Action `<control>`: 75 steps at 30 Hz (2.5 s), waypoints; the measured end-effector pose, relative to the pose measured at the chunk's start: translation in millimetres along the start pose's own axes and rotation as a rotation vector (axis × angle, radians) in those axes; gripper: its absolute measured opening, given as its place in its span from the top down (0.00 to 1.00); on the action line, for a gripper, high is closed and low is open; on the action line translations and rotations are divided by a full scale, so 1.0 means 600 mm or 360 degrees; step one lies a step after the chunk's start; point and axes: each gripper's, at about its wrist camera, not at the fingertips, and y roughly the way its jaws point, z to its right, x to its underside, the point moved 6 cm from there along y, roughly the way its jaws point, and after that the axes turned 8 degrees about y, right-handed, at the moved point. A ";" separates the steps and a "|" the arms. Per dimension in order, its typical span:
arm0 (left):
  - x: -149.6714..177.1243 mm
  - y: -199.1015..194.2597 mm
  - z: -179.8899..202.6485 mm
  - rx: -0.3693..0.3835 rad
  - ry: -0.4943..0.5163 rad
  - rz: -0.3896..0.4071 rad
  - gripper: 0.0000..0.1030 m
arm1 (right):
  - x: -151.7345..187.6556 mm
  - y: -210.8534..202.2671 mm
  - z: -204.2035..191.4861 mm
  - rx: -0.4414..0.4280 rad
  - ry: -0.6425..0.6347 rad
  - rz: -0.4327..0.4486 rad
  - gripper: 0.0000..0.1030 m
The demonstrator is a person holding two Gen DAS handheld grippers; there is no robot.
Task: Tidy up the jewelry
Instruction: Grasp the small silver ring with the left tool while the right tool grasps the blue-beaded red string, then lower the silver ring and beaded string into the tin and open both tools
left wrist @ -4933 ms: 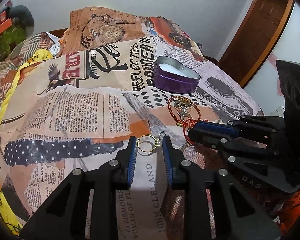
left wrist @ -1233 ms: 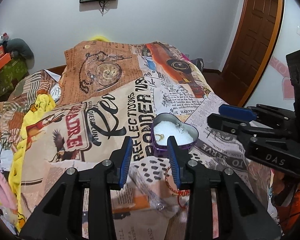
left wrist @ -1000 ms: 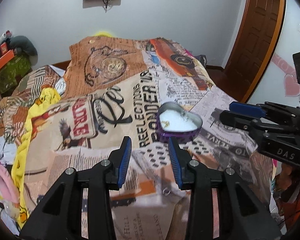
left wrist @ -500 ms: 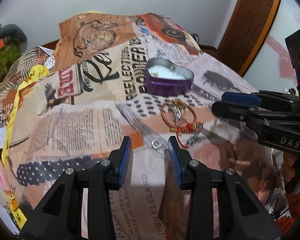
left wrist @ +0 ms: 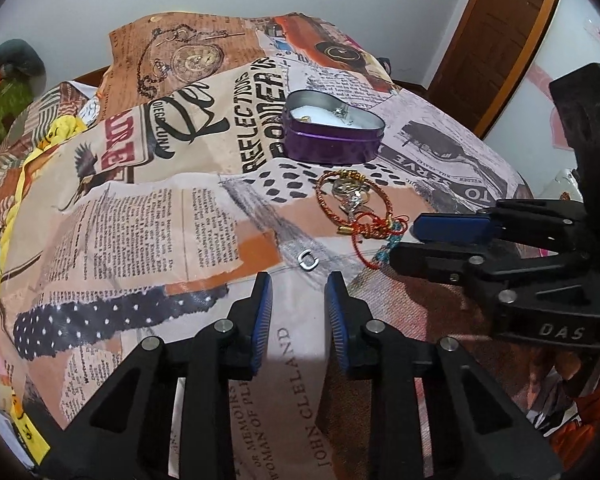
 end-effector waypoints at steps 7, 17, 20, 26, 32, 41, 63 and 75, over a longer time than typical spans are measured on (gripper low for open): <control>0.008 -0.006 -0.009 0.0007 -0.0034 0.0008 0.73 | -0.002 0.021 -0.016 0.0053 -0.0079 0.0008 0.60; -0.003 -0.003 0.003 0.0056 -0.0016 0.0024 0.73 | -0.001 0.020 -0.005 0.0145 -0.0141 0.0063 0.86; -0.005 0.002 0.006 0.0067 -0.0018 0.0019 0.73 | 0.000 0.017 -0.003 0.0141 -0.0141 0.0079 0.87; -0.014 0.012 0.006 0.0074 -0.0034 0.0013 0.73 | -0.003 0.001 0.008 0.0183 -0.0121 0.0140 0.88; -0.020 0.024 0.004 0.0050 -0.0037 0.0013 0.74 | -0.012 -0.026 0.036 0.0208 -0.0054 0.0212 0.88; -0.024 0.017 0.013 -0.0028 0.0031 0.0031 0.91 | -0.034 -0.064 0.046 0.0202 0.0004 0.0330 0.88; -0.134 -0.050 0.028 -0.0039 0.0073 0.0321 0.91 | -0.105 -0.137 0.052 0.0183 0.0019 0.0612 0.88; -0.181 -0.031 0.014 -0.0047 0.0064 0.0369 0.91 | -0.151 -0.133 0.045 0.0142 -0.0027 0.0683 0.88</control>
